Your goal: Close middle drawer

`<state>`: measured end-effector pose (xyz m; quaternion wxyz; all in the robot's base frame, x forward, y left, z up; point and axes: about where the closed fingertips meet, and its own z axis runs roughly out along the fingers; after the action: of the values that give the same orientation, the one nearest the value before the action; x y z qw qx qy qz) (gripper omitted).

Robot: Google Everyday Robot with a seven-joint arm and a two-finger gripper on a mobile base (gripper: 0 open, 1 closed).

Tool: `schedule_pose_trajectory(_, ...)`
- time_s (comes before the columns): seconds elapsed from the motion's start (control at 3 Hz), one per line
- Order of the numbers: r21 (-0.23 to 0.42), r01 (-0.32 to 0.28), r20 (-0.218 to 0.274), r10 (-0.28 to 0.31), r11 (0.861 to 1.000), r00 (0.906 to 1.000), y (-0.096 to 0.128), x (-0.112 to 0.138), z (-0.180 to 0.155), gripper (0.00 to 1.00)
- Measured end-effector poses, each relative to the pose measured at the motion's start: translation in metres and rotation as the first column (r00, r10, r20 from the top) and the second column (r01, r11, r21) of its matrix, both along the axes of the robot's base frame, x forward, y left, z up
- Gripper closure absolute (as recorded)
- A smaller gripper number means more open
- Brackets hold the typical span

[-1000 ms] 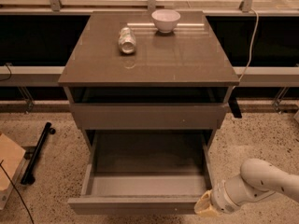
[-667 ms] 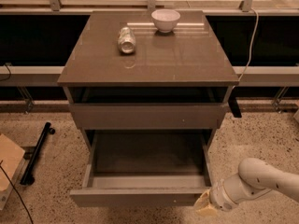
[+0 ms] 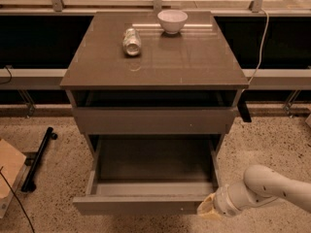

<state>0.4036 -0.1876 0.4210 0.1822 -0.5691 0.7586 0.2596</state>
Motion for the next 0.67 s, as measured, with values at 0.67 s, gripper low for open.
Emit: schedule_pose_trajectory(0.67, 0.007, -0.013, 0.048, 0.013, 1.000, 0.9987, 0.0120, 0.0159, -0.0078, 1.00)
